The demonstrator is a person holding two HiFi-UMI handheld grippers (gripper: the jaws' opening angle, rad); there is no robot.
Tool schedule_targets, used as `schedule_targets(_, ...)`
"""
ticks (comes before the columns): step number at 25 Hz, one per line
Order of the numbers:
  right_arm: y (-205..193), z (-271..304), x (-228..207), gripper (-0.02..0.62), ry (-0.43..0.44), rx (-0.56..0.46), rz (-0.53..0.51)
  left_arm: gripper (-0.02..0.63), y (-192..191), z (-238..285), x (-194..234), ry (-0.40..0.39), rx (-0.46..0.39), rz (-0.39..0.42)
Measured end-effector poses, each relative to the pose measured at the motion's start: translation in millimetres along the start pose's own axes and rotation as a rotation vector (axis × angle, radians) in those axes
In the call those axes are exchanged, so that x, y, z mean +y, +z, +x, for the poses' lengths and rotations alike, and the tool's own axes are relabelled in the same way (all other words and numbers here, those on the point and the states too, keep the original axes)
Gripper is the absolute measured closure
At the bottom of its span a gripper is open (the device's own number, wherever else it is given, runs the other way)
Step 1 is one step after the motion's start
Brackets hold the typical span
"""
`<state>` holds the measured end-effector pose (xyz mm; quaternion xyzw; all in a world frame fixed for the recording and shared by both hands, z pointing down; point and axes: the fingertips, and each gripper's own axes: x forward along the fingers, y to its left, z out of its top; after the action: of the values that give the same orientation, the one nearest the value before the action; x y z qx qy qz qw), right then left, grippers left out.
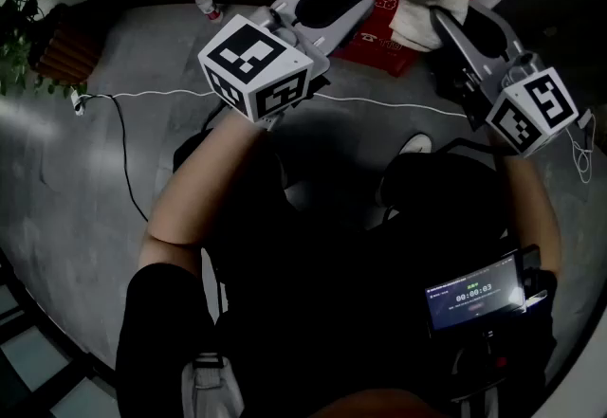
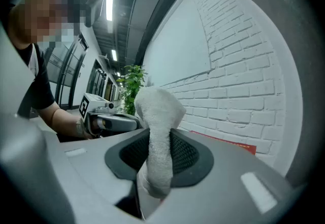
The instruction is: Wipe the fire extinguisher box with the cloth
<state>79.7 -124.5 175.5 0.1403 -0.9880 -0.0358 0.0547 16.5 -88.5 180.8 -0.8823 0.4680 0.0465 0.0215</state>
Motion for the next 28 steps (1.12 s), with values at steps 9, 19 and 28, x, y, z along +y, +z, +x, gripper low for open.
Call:
schedule_targets(9, -18, 48, -61, 0.486, -0.036, 0.015, 0.031, 0.606, -10, 52, 74, 0.007, 0.018, 0.026)
schedule_targets(19, -4, 104, -128, 0.486, -0.097, 0.037, -0.019, 0.606, -39, 89, 143, 0.040, 0.106, 0.046)
schedule_targets(28, 11, 202, -158, 0.488, -0.100, 0.159, -0.280, 0.606, -25, 76, 197, 0.148, 0.078, 0.053)
